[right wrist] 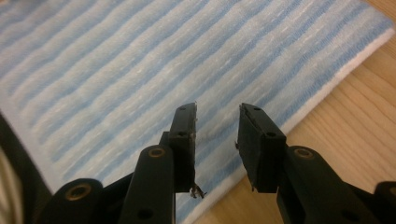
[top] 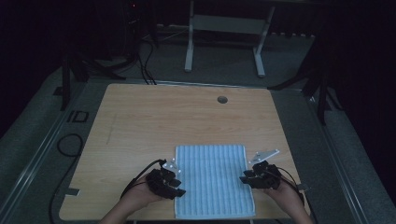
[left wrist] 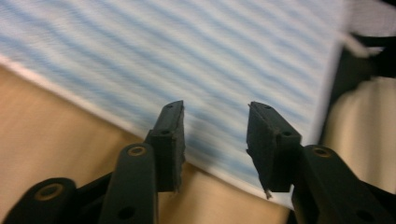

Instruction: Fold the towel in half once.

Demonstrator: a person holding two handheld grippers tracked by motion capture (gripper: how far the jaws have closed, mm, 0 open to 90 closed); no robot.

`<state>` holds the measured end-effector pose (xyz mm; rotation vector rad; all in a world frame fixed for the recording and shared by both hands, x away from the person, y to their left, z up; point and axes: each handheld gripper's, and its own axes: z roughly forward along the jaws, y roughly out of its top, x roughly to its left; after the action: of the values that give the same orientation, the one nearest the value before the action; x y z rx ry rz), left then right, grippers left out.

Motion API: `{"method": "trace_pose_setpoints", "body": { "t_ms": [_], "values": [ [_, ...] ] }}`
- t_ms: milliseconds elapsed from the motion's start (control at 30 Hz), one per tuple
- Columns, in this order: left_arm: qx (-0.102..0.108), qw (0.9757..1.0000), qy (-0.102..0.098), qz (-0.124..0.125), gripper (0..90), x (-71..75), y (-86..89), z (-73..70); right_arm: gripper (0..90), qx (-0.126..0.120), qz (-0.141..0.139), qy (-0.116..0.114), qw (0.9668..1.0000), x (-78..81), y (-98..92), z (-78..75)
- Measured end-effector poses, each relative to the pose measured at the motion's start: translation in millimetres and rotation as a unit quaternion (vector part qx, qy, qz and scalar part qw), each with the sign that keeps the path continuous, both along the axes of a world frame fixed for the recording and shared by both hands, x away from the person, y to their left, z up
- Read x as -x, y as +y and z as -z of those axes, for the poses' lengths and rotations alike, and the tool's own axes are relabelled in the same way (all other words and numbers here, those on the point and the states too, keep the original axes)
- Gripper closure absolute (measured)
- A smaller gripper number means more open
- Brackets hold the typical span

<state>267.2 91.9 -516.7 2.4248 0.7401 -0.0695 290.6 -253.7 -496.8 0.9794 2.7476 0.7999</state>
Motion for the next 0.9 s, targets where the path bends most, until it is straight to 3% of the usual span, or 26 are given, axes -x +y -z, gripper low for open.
{"method": "trace_pose_setpoints", "body": {
  "t_ms": [100, 433, 700, 900],
  "values": [
    [-0.026, 0.9996, -0.013, -0.002, 53.3, -9.4, -11.6, 9.2, 65.4, 0.009, -0.001, 0.006, 0.9999, -10.6, 4.2, 5.5],
    [-0.028, 0.9996, -0.01, -0.006, 52.4, -26.9, -13.1, 15.0, 63.1, 0.05, 0.001, 0.019, 0.9986, -44.1, 16.5, 26.4],
    [-0.037, 0.9989, -0.011, -0.025, 52.4, -48.8, -4.4, 14.5, 62.8, 0.044, 0.007, 0.019, 0.9988, -67.6, 22.8, 28.6],
    [-0.045, 0.9988, -0.003, -0.019, 46.8, -48.3, -6.5, 12.9, 61.2, 0.042, 0.013, 0.024, 0.9987, -78.5, 26.1, 27.9]
  ]
}}
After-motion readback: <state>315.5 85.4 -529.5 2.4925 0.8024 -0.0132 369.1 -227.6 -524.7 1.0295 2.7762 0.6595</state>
